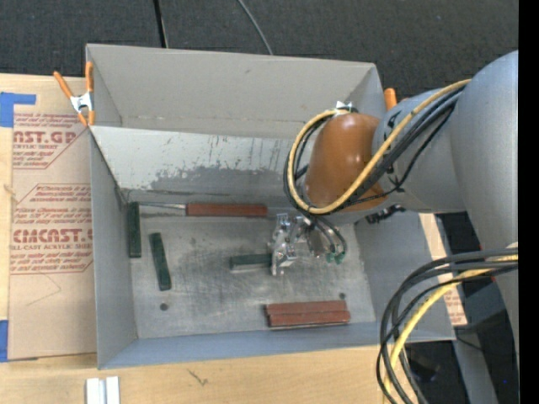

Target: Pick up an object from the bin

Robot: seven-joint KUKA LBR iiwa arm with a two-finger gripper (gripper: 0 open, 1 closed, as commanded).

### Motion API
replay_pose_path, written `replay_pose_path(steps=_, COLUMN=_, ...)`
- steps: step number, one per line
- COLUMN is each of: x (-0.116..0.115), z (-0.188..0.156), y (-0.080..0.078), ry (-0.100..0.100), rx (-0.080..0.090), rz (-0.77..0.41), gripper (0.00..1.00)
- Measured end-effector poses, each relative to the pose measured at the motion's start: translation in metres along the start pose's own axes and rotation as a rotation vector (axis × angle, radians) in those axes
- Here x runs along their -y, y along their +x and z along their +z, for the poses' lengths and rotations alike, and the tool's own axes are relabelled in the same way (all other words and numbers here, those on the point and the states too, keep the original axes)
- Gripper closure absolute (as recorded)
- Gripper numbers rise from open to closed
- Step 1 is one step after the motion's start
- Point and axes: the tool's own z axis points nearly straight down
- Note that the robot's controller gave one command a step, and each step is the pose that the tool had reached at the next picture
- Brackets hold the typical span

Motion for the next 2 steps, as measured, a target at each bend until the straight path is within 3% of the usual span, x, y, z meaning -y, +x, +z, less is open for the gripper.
replay_pose_path(steps=1, x=0.0, z=0.0, y=0.0, ry=0.0, rx=0.0, rz=0.0, gripper=1.0)
replay_pose_path(steps=2, x=-0.004, z=-0.152, y=-0.003, ry=0.0, rx=-0.011, rz=-0.101, gripper=1.0)
